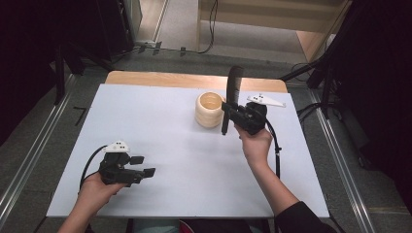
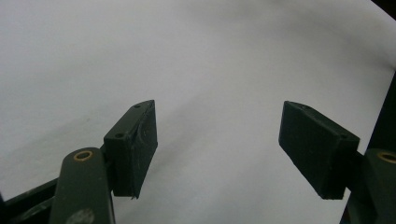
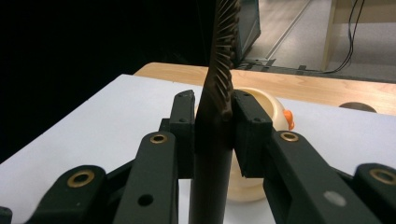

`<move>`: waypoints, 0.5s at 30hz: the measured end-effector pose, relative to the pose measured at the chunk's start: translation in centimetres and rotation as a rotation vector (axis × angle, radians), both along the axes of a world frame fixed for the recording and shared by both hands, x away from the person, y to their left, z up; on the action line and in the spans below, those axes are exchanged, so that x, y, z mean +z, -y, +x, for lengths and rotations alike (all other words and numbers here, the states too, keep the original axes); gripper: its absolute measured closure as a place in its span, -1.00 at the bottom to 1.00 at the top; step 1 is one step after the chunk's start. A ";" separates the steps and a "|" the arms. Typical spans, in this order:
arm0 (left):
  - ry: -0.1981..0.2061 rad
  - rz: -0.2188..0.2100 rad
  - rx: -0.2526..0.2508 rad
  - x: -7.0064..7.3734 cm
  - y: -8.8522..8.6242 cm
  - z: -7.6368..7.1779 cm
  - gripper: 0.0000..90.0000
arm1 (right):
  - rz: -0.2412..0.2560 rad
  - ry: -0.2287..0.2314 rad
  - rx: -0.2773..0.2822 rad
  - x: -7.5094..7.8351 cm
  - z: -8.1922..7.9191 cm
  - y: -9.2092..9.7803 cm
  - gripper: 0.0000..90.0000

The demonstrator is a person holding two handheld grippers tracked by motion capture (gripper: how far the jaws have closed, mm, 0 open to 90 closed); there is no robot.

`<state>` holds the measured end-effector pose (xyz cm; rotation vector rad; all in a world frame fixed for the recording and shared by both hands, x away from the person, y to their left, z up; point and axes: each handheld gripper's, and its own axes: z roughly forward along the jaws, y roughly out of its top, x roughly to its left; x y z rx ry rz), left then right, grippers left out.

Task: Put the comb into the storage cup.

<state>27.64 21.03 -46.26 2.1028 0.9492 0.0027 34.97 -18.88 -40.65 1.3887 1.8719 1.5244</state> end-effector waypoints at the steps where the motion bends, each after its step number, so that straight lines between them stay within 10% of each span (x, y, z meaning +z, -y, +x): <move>1: -0.001 -0.001 0.000 0.0 0.0 0.0 -0.36 | -0.002 -0.002 0.000 0.1 0.2 -0.1 0.56; 15: -0.006 -0.009 0.006 -0.1 -0.2 0.1 -0.36 | -0.004 -0.007 -0.004 0.8 2.2 -1.2 0.56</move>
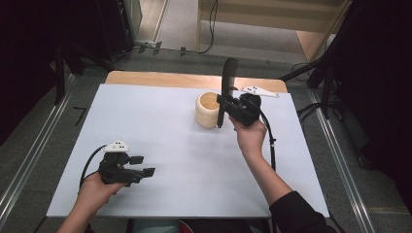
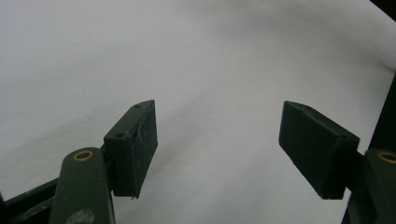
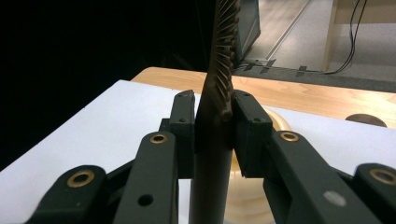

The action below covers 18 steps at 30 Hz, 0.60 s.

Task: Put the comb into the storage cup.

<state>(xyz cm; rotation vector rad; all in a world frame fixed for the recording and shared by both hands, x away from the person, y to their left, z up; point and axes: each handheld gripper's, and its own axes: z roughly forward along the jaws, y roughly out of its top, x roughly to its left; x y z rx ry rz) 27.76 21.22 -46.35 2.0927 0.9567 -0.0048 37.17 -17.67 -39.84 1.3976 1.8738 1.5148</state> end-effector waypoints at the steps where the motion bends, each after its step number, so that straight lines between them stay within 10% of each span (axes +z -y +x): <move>1: -0.002 0.002 -0.001 0.0 0.0 0.0 -0.36 | -0.001 0.004 -0.004 0.0 0.2 -0.1 0.56; 18: 0.001 0.000 0.002 -0.1 -0.1 0.1 -0.35 | -0.013 0.012 -0.042 0.9 2.8 -0.4 0.56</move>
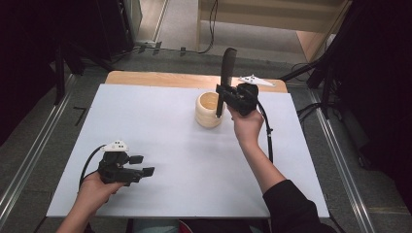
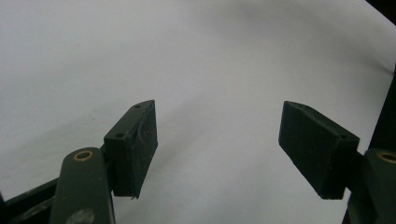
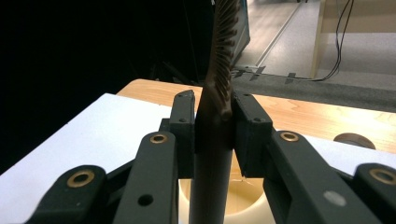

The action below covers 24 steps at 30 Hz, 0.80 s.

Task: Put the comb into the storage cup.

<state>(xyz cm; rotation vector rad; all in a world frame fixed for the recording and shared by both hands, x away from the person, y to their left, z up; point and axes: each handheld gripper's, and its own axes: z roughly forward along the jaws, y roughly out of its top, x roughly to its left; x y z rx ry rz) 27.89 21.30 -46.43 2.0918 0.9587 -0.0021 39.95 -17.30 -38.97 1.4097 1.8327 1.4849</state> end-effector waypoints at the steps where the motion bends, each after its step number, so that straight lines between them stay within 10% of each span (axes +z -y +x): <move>1: 0.001 0.002 -0.001 0.0 0.0 0.0 -0.35 | -0.003 0.002 -0.006 0.0 0.2 0.0 0.56; 24: 0.002 0.007 -0.011 -0.1 0.1 0.1 -0.35 | -0.023 0.011 -0.064 1.5 4.6 -0.6 0.56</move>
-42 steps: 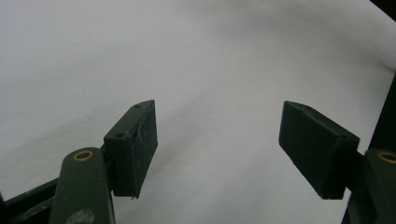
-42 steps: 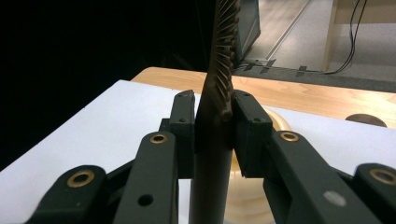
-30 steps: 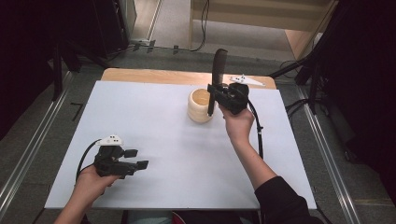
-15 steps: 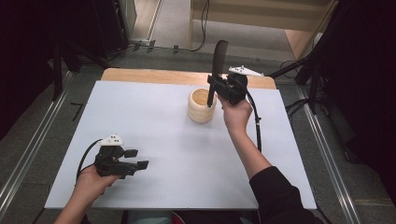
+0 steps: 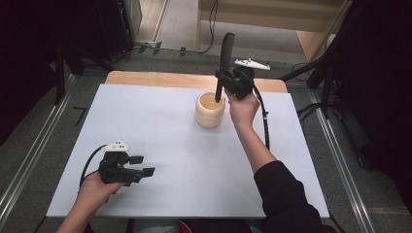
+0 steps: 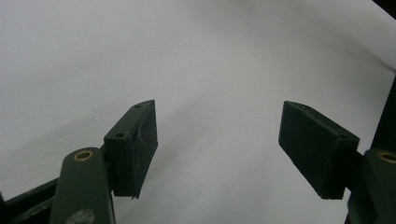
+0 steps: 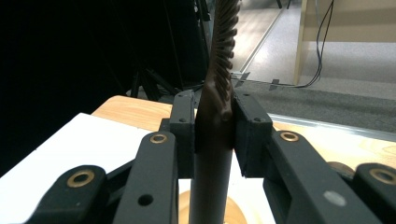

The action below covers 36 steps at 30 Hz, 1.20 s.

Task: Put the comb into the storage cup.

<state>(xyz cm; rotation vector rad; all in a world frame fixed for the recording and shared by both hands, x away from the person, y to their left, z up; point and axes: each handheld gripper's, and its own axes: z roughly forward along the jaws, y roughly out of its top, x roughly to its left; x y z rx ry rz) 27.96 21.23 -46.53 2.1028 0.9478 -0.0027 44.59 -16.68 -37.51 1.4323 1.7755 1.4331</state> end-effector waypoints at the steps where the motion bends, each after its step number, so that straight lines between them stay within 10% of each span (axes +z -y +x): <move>1: 0.000 0.002 0.000 0.0 0.0 0.0 -0.35 | -0.003 0.005 0.000 -0.1 0.1 0.0 0.56; 36: -0.002 0.002 -0.008 0.0 0.1 0.0 -0.35 | -0.034 -0.005 0.035 -4.9 1.0 -1.2 0.56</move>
